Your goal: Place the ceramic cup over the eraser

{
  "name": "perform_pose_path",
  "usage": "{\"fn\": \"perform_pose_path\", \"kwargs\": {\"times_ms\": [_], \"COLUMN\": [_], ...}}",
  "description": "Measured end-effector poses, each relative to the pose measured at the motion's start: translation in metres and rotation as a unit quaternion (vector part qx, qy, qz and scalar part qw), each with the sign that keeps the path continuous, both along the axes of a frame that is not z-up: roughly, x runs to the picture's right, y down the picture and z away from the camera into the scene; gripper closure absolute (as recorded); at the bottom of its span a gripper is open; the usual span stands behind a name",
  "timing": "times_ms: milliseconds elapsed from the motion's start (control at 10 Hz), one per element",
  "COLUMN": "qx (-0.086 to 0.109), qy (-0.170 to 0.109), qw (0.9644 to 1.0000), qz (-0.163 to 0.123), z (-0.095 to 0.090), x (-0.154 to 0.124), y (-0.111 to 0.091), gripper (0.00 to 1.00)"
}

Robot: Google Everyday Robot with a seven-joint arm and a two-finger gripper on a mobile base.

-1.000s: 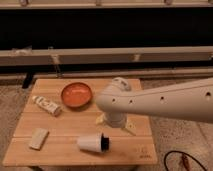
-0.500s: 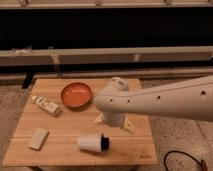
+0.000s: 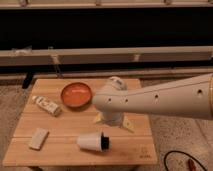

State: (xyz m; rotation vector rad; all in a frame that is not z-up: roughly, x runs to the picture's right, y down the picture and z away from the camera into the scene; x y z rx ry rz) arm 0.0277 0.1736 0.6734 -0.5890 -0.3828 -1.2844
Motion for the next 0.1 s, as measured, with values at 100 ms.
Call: {"fn": "perform_pose_path", "kwargs": {"times_ms": [100], "qx": [0.001], "qy": [0.001], "qw": [1.0000], "qz": [0.000], "z": [0.0013], "x": [0.0013], "y": [-0.0010], "gripper": [0.02]}}
